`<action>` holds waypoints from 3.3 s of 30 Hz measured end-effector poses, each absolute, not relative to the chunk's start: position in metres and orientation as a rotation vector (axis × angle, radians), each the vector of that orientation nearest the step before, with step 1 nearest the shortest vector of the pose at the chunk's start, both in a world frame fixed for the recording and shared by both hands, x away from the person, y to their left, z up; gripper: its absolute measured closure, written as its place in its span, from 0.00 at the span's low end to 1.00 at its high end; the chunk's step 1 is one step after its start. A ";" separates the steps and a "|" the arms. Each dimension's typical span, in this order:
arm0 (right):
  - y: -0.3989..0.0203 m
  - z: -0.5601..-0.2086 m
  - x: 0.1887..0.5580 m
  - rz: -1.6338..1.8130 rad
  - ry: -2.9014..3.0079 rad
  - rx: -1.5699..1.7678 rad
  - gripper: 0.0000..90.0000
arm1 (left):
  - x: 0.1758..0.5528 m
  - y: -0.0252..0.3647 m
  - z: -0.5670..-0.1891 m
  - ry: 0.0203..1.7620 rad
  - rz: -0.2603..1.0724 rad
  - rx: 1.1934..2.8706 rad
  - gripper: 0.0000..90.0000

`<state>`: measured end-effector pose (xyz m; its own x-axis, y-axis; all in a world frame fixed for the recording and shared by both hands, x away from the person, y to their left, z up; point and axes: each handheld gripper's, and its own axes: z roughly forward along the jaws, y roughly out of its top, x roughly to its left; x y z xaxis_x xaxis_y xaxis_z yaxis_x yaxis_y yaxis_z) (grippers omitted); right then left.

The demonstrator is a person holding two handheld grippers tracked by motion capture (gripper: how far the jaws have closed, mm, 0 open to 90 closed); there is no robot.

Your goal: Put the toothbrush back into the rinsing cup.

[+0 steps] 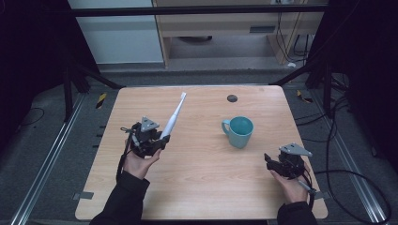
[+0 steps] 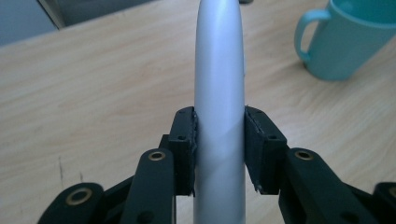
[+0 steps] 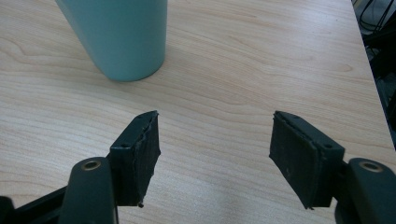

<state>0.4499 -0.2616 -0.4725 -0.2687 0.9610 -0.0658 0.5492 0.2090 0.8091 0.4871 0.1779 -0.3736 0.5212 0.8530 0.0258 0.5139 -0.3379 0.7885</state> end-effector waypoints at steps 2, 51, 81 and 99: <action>-0.261 -0.472 0.450 0.918 1.907 1.398 0.37 | 0.491 0.173 -0.370 1.110 0.573 1.978 0.73; -0.265 -0.473 0.451 0.962 1.903 1.424 0.33 | 0.563 0.024 -0.347 1.027 0.708 1.670 0.73; -0.266 -0.473 0.452 0.973 1.900 1.430 0.33 | 0.573 -0.054 -0.381 0.953 0.632 1.700 0.73; -0.266 -0.474 0.452 0.971 1.905 1.430 0.33 | 0.570 -0.065 -0.416 0.941 0.622 1.748 0.73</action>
<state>0.4521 -0.2658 -0.4738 -0.2727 0.9620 -0.0121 0.5550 0.1676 0.8148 0.5697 -0.0653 -0.4156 0.5624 0.8266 -0.0210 0.3047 -0.1835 0.9346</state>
